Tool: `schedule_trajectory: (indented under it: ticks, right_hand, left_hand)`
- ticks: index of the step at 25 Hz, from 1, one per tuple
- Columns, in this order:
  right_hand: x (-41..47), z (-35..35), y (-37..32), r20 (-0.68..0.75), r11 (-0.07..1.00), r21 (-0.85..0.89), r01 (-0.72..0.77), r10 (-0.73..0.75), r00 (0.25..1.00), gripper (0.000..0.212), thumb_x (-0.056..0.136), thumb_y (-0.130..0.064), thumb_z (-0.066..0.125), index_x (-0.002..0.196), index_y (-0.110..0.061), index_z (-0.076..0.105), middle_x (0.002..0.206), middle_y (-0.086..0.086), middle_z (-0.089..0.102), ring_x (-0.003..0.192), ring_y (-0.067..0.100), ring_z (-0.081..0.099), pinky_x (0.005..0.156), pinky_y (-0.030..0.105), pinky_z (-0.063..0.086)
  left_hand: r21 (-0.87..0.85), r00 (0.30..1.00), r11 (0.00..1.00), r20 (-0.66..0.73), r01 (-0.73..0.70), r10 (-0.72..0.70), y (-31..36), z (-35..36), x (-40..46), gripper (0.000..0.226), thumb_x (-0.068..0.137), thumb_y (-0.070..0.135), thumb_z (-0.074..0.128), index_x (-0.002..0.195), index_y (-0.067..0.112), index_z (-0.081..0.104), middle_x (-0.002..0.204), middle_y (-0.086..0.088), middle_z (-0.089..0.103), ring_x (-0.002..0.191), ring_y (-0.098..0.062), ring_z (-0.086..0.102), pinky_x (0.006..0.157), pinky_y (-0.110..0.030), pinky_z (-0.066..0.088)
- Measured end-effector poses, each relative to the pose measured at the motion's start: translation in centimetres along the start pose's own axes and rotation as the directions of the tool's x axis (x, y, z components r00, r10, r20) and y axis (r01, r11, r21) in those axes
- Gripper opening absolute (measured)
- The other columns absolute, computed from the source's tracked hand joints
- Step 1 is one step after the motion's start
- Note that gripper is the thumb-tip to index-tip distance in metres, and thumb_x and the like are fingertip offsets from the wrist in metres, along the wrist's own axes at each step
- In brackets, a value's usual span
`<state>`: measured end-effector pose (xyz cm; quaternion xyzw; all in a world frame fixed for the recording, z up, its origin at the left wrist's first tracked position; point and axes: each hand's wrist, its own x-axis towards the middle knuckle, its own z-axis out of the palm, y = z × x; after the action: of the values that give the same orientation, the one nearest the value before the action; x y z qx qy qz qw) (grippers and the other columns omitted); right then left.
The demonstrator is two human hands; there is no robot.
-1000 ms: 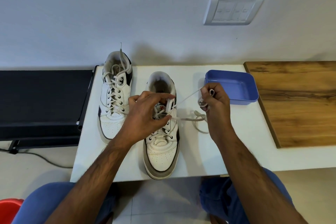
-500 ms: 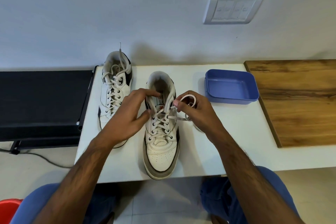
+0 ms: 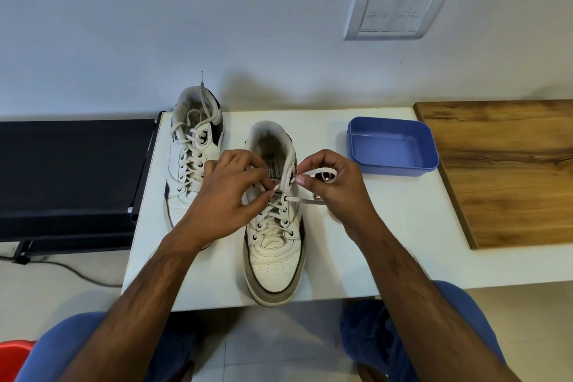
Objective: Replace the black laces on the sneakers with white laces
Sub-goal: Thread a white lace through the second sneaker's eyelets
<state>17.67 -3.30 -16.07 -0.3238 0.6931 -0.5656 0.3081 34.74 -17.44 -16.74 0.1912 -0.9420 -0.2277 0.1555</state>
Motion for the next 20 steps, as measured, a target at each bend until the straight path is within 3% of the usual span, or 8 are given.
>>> schedule_trajectory:
  ticks: [4,7,10,13,17,20]
  right_hand:
    - [0.1,-0.2,0.1,0.032,0.999,0.035,-0.021,0.02,0.999,0.013,0.083,-0.004,0.079,0.09,-0.013,0.073,0.089,-0.006,0.075,0.086,0.009,0.069,0.072,0.023,0.053]
    - [0.1,-0.6,-0.1,0.087,0.998,0.012,-0.068,0.067,0.994,0.011,0.086,-0.007,0.078,0.094,-0.013,0.074,0.089,-0.008,0.075,0.08,0.006,0.067,0.063,0.023,0.052]
    - [0.2,-0.6,-0.1,0.104,0.991,-0.133,-0.016,0.03,0.994,0.009,0.087,-0.01,0.077,0.092,-0.017,0.075,0.087,-0.011,0.075,0.075,0.01,0.066,0.059,0.028,0.054]
    - [0.0,-0.4,-0.1,0.081,0.978,-0.206,0.004,0.013,0.997,0.007,0.087,-0.012,0.078,0.09,-0.018,0.077,0.084,-0.012,0.074,0.071,0.022,0.063,0.051,0.032,0.055]
    - [-0.1,-0.4,-0.2,0.061,0.976,-0.219,0.021,-0.008,0.998,0.008,0.086,-0.011,0.078,0.091,-0.017,0.077,0.086,-0.012,0.075,0.077,0.019,0.068,0.058,0.019,0.055]
    - [0.0,-0.4,-0.1,0.06,0.969,-0.246,0.04,-0.026,0.998,0.01,0.084,-0.012,0.079,0.088,-0.021,0.077,0.086,-0.013,0.075,0.078,0.01,0.065,0.06,0.013,0.045]
  left_hand:
    - [-0.043,0.998,0.998,-0.022,0.049,-0.05,0.4,-0.1,0.1,0.025,0.083,0.061,0.057,0.085,0.038,0.066,0.102,0.023,0.052,0.112,-0.004,0.037,0.076,-0.03,0.015]
    - [-0.063,0.993,0.992,-0.041,0.109,-0.112,0.8,0.2,0.2,0.013,0.08,0.051,0.07,0.08,0.045,0.058,0.1,0.023,0.053,0.113,-0.006,0.039,0.08,-0.032,0.017]
    - [-0.117,0.978,0.975,-0.067,0.191,-0.199,1.6,0.4,0.3,0.023,0.078,0.036,0.082,0.079,0.041,0.059,0.097,0.02,0.056,0.116,-0.01,0.042,0.083,-0.036,0.021]
    - [-0.007,0.972,0.978,-0.104,0.21,-0.21,2.3,0.9,0.3,0.018,0.079,0.036,0.079,0.085,0.034,0.062,0.099,0.019,0.057,0.118,-0.013,0.043,0.083,-0.034,0.019]
    - [0.005,0.961,0.972,-0.148,0.237,-0.234,2.7,1.4,0.3,0.014,0.081,0.035,0.079,0.09,0.033,0.067,0.104,0.019,0.059,0.121,-0.013,0.043,0.079,-0.03,0.013]
    - [-0.053,0.943,0.958,-0.172,0.282,-0.286,3.0,1.6,0.5,0.017,0.077,0.029,0.083,0.084,0.032,0.068,0.099,0.021,0.057,0.12,-0.014,0.045,0.077,-0.031,0.013]
